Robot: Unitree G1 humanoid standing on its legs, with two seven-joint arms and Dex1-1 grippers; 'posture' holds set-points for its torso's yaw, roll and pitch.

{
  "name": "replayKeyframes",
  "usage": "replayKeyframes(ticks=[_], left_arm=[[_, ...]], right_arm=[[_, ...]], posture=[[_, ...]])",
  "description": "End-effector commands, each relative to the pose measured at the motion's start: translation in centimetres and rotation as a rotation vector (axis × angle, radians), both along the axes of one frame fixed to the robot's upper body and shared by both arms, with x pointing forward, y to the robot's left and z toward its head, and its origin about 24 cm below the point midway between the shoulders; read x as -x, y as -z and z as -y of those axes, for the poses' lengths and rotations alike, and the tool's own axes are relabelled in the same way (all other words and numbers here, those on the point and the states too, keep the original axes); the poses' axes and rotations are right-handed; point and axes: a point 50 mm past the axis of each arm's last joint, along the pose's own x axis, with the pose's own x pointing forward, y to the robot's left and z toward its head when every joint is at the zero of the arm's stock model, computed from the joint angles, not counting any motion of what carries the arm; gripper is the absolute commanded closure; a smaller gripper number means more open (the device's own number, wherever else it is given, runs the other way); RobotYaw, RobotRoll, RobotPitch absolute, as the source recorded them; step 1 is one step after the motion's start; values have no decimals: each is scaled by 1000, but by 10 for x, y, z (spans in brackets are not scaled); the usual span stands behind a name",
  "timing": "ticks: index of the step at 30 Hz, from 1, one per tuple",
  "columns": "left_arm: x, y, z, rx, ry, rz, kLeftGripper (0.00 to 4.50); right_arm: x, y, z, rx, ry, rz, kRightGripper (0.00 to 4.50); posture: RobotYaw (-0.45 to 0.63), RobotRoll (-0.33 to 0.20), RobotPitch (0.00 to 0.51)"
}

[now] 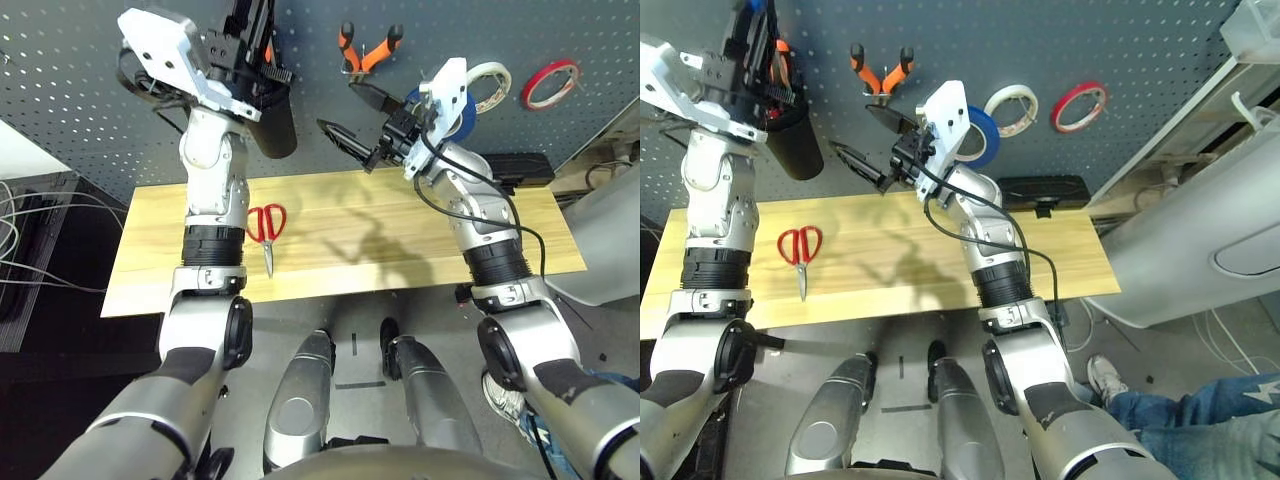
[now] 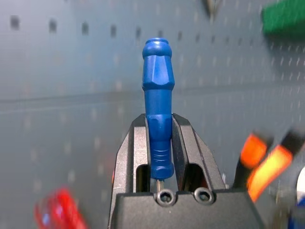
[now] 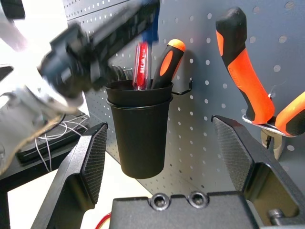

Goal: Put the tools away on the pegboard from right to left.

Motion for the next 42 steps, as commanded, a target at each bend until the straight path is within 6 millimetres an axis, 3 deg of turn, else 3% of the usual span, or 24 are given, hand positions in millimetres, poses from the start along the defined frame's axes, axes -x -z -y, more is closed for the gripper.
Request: replayKeyframes(ticks=[1, 3, 10, 15, 20, 24, 33, 42], left_arm=[[0, 6, -2, -28, -22, -1, 3973], [-3, 11, -3, -54, -39, -34, 3973], [-1, 2, -2, -67, -18, -28, 1617], [15, -37, -6, -29, 176, -81, 41], [24, -43, -7, -15, 280, -179, 15], [33, -38, -1, -21, 462, -308, 15], [44, 3, 10, -172, 584, -516, 15], [42, 32, 8, -203, 560, -638, 15]], right_arm=[[2, 1, -2, 7, -5, 5, 0], [2, 2, -1, 9, -4, 2, 0], [2, 3, -1, 14, -1, -4, 0], [2, 8, 3, 25, 7, -22, 0], [3, 10, 4, 28, 8, -27, 0], [3, 13, 5, 34, 11, -35, 0], [1, 19, 12, 57, 29, -60, 0], [2, 46, 38, 157, 68, -150, 0]], posture=[[175, 0, 250], [176, 0, 251], [173, 0, 254], [170, 0, 263], [171, 0, 264], [175, 0, 263], [169, 0, 262], [158, 0, 273]])
